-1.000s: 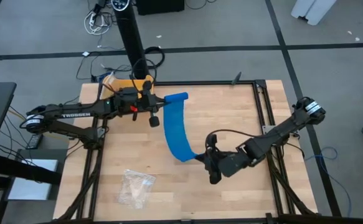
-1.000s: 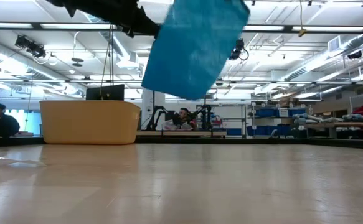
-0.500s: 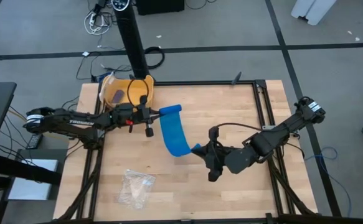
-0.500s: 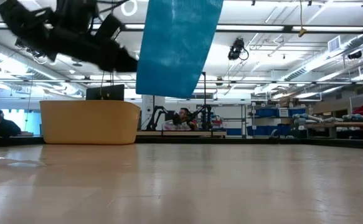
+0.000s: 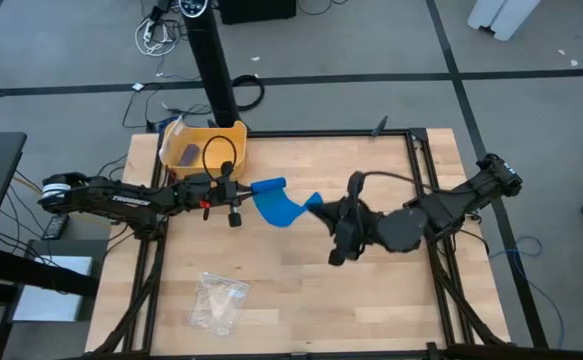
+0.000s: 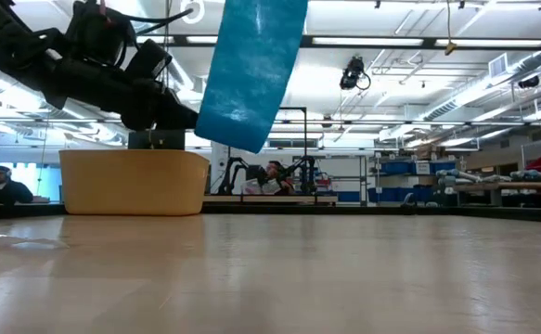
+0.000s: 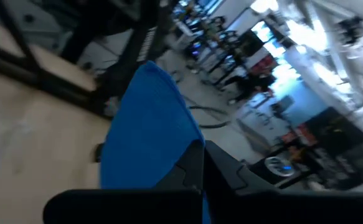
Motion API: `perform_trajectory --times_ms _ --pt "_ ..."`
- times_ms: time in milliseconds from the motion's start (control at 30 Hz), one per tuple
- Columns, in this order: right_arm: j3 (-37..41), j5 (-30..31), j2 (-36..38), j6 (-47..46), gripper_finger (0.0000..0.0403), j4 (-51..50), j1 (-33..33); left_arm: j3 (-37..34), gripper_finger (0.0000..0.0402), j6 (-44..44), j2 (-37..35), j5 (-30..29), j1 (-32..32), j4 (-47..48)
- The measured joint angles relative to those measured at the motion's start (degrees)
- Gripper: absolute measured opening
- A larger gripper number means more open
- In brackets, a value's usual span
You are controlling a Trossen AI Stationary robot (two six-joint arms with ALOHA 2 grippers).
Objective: Roll bandage
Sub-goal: Roll the blue bandage
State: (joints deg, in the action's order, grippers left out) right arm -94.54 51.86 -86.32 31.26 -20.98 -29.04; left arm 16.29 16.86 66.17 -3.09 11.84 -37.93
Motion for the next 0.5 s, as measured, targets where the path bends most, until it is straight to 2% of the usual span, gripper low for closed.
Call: perform_trajectory --times_ms 267,500 --pt "-4.9 0.2 0.0 10.2 0.0 3.5 4.9 0.0 0.0019 0.8 0.0 -1.1 -4.5 0.0" --pt "-7.8 -2.5 0.0 15.6 0.0 6.3 10.5 0.0 0.0019 0.8 0.0 -2.8 -9.5 0.0"
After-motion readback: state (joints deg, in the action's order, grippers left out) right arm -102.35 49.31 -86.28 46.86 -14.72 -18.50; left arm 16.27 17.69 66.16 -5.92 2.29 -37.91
